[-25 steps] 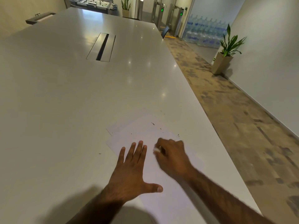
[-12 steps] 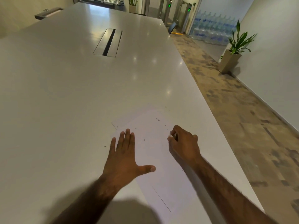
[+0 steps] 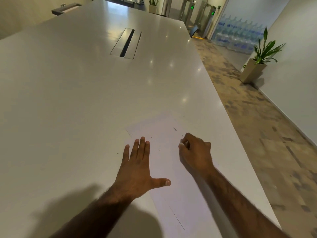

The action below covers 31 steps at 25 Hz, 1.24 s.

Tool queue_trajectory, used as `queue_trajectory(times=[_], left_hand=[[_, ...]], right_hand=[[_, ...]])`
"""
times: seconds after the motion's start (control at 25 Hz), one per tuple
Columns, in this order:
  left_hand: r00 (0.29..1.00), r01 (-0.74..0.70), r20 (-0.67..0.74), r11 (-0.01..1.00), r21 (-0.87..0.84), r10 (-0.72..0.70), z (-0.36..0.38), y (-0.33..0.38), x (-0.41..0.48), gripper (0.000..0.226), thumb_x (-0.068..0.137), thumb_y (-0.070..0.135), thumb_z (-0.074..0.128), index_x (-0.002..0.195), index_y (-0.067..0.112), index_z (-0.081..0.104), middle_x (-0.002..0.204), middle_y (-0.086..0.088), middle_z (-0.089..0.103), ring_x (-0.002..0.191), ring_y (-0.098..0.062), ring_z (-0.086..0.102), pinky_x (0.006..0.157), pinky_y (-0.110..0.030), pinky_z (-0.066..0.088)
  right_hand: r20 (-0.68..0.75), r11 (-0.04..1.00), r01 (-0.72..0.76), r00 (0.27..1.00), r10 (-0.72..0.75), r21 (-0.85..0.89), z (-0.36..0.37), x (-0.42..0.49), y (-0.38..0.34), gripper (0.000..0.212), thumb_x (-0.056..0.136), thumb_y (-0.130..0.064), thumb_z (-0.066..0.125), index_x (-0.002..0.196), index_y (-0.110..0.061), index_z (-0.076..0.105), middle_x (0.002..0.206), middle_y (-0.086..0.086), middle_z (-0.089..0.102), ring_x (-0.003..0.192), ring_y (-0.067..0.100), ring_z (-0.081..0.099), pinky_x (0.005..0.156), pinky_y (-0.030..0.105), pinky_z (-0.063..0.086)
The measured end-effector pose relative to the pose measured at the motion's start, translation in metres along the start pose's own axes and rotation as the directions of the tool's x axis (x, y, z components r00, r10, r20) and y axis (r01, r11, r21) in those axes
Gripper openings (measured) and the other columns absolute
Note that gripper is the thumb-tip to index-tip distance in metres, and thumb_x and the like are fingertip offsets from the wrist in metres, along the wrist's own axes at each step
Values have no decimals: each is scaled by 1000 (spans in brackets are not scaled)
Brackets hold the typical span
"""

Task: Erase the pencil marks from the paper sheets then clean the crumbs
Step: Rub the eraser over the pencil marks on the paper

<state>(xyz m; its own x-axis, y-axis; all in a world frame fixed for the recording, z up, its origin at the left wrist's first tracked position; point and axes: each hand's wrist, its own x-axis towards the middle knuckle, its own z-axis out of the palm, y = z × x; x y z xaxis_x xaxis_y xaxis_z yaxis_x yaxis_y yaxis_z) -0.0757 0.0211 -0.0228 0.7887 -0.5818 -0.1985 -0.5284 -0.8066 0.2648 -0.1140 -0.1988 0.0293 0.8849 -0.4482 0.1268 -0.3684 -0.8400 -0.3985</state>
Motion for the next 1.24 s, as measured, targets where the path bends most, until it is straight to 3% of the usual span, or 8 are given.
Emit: queue_trajectory(times=[0.2,0.32,0.4,0.6,0.8,0.96,1.12,1.24], left_hand=[[1000,-26,-2,1000,16,26,-1,-1,-2,127,57,105,-1,136,20,-53,157,-5,-49,144,-24,-46,122,-51,-25],[1000,-9,26,1000,-16,9,-3,0,-1,142,48,113,3,142,19,-47,152,-1,-53,145,-24,-45,123,-53,-22],[1000,-9,25,1000,-21,9,-3,0,-2,143,44,113,-1,140,20,-48,152,-1,-54,144,-23,-46,122,-53,-23],[1000,-14,5,1000,13,14,0,0,-1,140,49,113,-1,143,21,-47,155,-3,-50,145,-24,-45,119,-51,-29],[1000,-1,22,1000,-25,1,0,0,1,143,41,114,-5,140,21,-49,152,-1,-54,144,-24,-46,121,-54,-24],[1000,-10,-4,1000,-19,10,0,0,-1,139,48,114,-1,138,21,-50,156,-3,-50,146,-24,-44,122,-53,-24],[1000,-7,12,1000,-16,7,-2,1,-1,139,44,113,-4,138,22,-50,156,-2,-49,148,-26,-40,124,-56,-17],[1000,-3,-24,999,-33,3,-5,-3,-1,137,46,110,-9,146,24,-41,162,0,-41,152,-22,-34,126,-53,-14]], right_hand=[[105,899,433,893,-438,65,43,-51,-41,14,92,-30,51,81,-33,44,71,-17,50,71,7,51,82,44,47],[38,989,134,991,-132,-67,17,3,-13,13,94,-28,55,82,-26,51,75,-12,62,81,18,63,93,43,39],[2,1000,-10,1000,10,-12,8,20,-7,10,95,-27,57,85,-24,56,79,-10,68,84,18,65,95,42,37],[79,913,401,910,-406,74,46,-20,-50,13,94,-36,54,81,-33,52,69,-18,57,70,6,57,86,42,46],[4,995,95,996,-95,19,21,36,-18,12,94,-31,55,83,-27,55,74,-13,64,78,13,64,92,40,37],[92,900,430,896,-435,74,42,5,-44,18,97,-35,52,79,-36,48,71,-20,56,69,4,57,80,38,48],[75,969,246,966,-248,41,28,36,-25,14,95,-34,55,82,-31,53,75,-17,64,74,6,61,88,38,40],[118,963,267,956,-267,16,26,40,-28,18,96,-28,58,81,-31,50,78,-15,65,75,9,61,86,37,41]])
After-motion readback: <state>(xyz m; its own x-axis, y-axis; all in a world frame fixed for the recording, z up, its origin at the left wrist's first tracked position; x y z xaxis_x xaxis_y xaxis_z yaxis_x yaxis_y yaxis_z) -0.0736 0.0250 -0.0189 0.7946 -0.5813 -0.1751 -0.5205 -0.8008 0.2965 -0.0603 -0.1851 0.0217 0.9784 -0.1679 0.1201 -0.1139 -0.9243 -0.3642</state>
